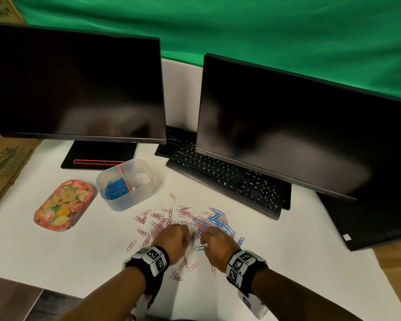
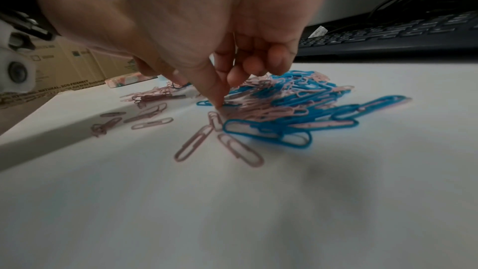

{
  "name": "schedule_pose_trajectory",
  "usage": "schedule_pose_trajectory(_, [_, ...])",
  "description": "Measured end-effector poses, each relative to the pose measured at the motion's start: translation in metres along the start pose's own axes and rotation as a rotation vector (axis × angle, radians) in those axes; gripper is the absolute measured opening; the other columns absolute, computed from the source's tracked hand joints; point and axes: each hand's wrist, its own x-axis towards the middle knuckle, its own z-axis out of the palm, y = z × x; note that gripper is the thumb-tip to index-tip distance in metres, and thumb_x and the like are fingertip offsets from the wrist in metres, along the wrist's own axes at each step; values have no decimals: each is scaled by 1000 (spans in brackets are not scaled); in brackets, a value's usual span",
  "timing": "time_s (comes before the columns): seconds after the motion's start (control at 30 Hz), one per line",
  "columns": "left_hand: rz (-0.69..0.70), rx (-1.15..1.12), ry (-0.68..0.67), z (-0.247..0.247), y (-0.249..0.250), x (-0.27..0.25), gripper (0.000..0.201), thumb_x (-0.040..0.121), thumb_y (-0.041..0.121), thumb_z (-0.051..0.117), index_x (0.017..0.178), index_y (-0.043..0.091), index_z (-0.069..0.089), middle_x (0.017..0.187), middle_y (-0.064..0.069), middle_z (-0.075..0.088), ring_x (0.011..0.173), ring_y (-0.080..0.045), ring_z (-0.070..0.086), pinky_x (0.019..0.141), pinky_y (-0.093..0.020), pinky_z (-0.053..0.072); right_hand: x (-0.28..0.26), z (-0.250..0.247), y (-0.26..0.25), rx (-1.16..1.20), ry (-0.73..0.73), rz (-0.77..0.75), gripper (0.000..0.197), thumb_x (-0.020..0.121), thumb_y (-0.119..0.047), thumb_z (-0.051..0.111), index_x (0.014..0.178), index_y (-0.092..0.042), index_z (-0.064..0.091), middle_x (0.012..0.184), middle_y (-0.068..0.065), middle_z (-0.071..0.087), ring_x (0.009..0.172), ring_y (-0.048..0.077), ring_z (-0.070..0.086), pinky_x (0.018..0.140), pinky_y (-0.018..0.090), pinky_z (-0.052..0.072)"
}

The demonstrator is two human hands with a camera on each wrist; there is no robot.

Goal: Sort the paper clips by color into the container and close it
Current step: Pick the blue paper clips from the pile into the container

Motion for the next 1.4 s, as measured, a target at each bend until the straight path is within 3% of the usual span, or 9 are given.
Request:
schedule_pose_trajectory(0.27, [-177, -411, 6, -13, -16, 1, 21, 87, 11, 59, 100, 26, 65, 84, 2, 66, 81, -15, 63, 75, -21, 50, 1, 3, -8, 3, -57, -58, 32, 89, 0, 47, 117, -10, 60, 119, 11, 58, 112, 29, 52, 94, 35, 45])
schedule_pose_trajectory(0.37, [-247, -631, -36, -19, -20, 4, 22, 89, 7, 58, 102, 21, 70, 95, -5, 68, 80, -18, 61, 69, -19, 46, 6, 0, -11, -4, -78, -35, 37, 87, 5, 48, 119, -10, 58, 121, 12, 57, 112, 30, 53, 92, 34, 46])
schedule_pose_trajectory(0.47, [-405, -931, -43, -23, -21, 6, 23, 86, 0, 53, 94, 14, 69, 73, -9, 52, 54, -17, 39, 48, -22, 31, 9, 1, -12, -32, -81, -29, 41, 87, 5, 50, 125, -10, 54, 127, 12, 53, 117, 29, 50, 98, 34, 44])
schedule_pose_trajectory(0.67, [-587, -1363, -8, -28, -19, 5, 18, 90, 18, 41, 81, 13, 56, 64, -1, 44, 49, -13, 30, 48, -25, 19, 11, -3, -18, 195, -21, 20, 21, 90, -11, 47, 102, -12, 65, 107, 7, 61, 101, 24, 57, 89, 31, 48])
schedule_pose_trajectory(0.8, [-650, -1528, -17, -28, -16, 5, 30, 96, 34, 39, 74, 16, 49, 59, 0, 39, 52, -16, 37, 48, -25, 27, 28, -26, -32, 585, 176, 204, 14, 85, -20, 59, 82, -17, 72, 77, -6, 66, 75, 12, 62, 73, 23, 51])
schedule_pose_trajectory(0.97, [-652, -1632, -37, -36, 1, 1, 37, 100, 35, 37, 83, 9, 56, 67, -9, 58, 65, -25, 62, 64, -32, 44, 47, -48, -48, 776, 69, 229, 25, 80, -17, 58, 63, -32, 70, 75, 1, 74, 74, 18, 71, 76, 35, 59])
schedule_pose_trajectory(1.13, [-597, -1670, -59, -52, -3, 0, 40, 101, 36, 35, 100, 4, 58, 81, -14, 70, 72, -26, 67, 69, -35, 52, 49, -64, -44, 774, 163, 212, 22, 85, -6, 55, 88, -16, 74, 77, 0, 72, 66, 10, 65, 63, 20, 51])
schedule_pose_trajectory(1.27, [-541, -1729, 119, -86, -29, -7, 42, 101, 39, 37, 107, 3, 57, 98, -19, 64, 90, -30, 64, 77, -38, 51, 40, -67, -11, 859, 241, 326, 27, 89, -2, 47, 88, -14, 72, 78, 5, 72, 61, 11, 63, 52, 18, 47])
schedule_pose_trajectory(1.4, [-504, -1762, 380, -130, -77, -9, 42, 99, 41, 39, 114, 5, 54, 115, -20, 59, 98, -29, 62, 79, -38, 49, 25, -54, 30, 817, 242, 401, 30, 88, -6, 51, 75, -27, 70, 76, 2, 74, 76, 19, 70, 71, 33, 57])
